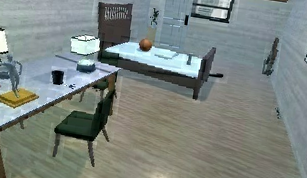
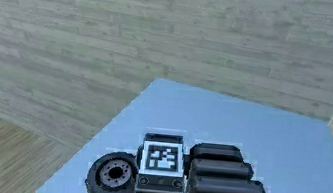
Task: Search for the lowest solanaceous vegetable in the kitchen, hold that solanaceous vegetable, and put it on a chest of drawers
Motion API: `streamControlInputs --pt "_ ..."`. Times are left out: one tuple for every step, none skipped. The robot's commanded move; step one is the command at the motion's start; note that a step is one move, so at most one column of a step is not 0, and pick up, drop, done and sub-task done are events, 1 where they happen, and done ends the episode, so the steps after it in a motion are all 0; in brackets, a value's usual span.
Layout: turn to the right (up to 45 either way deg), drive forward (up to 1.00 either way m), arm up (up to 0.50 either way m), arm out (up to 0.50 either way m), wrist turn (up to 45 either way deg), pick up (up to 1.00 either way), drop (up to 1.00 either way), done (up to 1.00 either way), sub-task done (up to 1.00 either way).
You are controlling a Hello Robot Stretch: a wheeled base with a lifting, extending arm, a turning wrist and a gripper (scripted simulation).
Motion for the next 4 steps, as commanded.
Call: streamControlInputs --pt "0.0 0.0 0.0 0.22 0.0 0.0 0.0 0.0 0.0" --pt "0.0 0.0 0.0 0.0 45.0 0.0 0.0 0.0 0.0" --pt "0.0 0.0 0.0 0.0 45.0 0.0 0.0 0.0 0.0" --pt "0.0 0.0 0.0 0.0 45.0 0.0 0.0 0.0 0.0"
